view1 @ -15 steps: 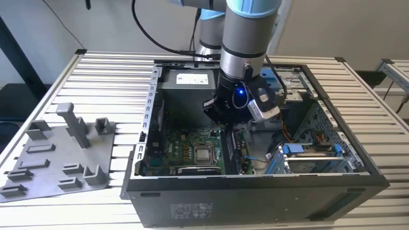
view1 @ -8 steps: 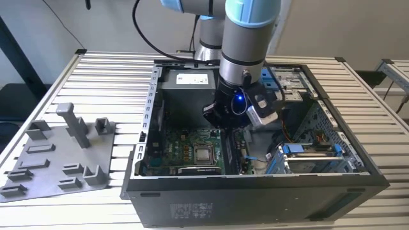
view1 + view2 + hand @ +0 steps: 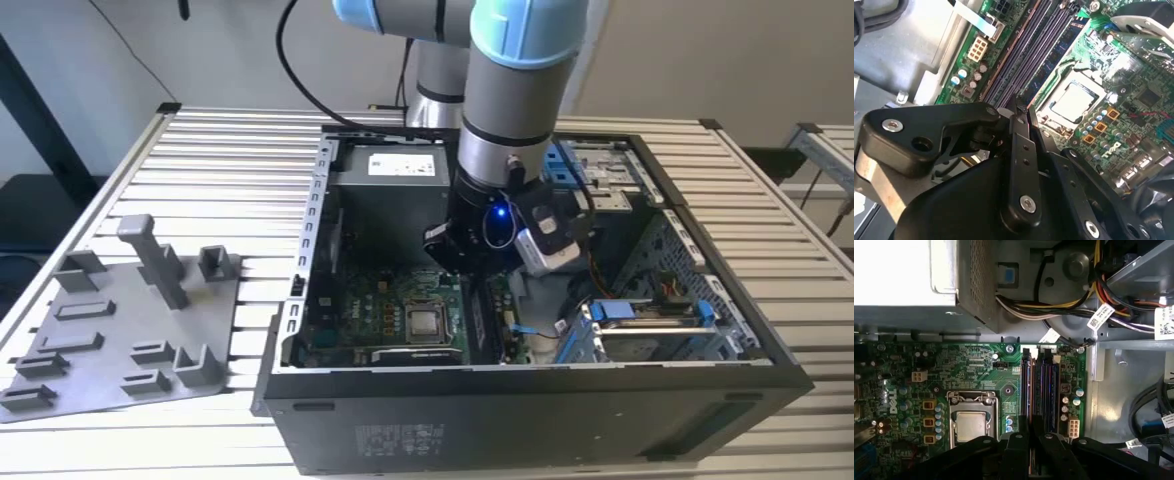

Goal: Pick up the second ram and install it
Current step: 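Insert the second ram into the second slot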

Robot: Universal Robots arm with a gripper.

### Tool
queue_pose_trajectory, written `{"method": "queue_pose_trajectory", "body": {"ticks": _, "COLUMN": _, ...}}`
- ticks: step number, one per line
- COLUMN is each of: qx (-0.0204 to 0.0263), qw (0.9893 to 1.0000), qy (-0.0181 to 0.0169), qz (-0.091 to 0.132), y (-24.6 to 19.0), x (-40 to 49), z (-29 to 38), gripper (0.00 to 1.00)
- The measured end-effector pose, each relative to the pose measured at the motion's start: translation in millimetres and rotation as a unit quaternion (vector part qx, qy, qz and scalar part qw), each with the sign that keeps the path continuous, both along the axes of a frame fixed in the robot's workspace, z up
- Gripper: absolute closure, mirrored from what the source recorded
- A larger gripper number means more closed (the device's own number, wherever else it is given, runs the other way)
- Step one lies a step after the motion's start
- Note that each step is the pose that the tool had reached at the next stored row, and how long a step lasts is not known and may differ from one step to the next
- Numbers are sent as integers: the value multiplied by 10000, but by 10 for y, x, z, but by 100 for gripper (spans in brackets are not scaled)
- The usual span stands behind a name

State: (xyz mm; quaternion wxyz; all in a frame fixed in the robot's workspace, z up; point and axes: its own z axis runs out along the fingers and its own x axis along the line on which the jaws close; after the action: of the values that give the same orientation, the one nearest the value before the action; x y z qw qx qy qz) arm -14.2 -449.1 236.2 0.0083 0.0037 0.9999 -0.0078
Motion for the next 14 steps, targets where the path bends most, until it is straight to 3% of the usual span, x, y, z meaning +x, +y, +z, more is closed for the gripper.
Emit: {"method": "queue_pose_trajectory", "body": {"ticks": 14, "qx": 0, "qw": 10000, "qy": 2, "qz": -41, "y": -76, "x": 38, "z": -91, "gripper": 86}}
